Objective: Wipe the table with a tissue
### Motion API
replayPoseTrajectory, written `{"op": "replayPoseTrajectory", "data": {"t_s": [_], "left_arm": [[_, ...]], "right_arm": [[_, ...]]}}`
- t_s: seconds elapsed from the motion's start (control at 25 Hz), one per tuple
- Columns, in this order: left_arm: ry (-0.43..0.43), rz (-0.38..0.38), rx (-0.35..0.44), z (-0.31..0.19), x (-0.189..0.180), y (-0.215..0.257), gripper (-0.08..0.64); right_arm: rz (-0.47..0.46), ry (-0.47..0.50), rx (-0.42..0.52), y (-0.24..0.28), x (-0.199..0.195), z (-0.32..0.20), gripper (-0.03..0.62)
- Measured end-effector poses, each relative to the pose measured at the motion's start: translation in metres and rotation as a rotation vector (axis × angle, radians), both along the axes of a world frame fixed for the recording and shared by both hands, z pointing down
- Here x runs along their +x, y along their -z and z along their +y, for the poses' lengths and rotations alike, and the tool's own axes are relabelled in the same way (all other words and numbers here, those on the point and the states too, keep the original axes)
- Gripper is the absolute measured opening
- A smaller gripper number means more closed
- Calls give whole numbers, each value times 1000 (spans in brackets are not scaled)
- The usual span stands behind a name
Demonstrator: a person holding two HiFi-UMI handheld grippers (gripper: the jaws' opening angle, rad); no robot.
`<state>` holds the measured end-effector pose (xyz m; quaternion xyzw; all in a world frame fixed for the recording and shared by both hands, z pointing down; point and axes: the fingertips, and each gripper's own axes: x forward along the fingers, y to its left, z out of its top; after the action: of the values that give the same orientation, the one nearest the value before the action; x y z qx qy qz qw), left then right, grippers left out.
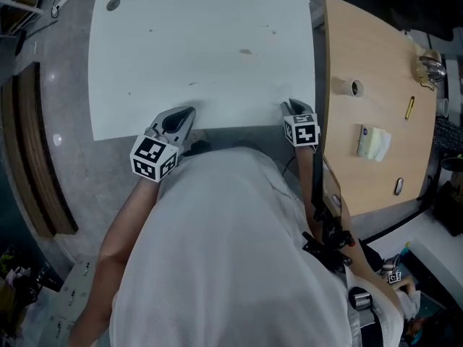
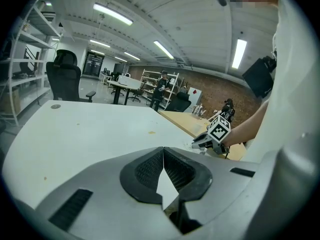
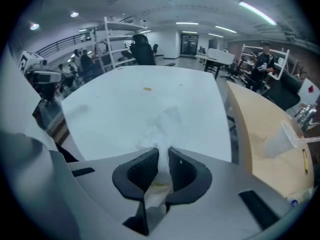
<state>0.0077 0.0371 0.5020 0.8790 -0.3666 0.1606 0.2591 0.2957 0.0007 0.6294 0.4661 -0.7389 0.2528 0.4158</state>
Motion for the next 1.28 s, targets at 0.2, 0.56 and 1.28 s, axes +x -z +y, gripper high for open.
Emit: {"op": "replayPoseTrajectory", "data": {"t_s": [0.2,0.56,1.28], "left_arm": [[-1,13,10,-1,-1,4,8],[2,30,22,-1,-25,1,8],[82,38,20,23,-86,-8,8]], "right_arm": [[-57,-160,101,34,27,-39,55],[-118,12,73,35,-59,-38,55],[3,309,49,17,-153,-25,55]]}}
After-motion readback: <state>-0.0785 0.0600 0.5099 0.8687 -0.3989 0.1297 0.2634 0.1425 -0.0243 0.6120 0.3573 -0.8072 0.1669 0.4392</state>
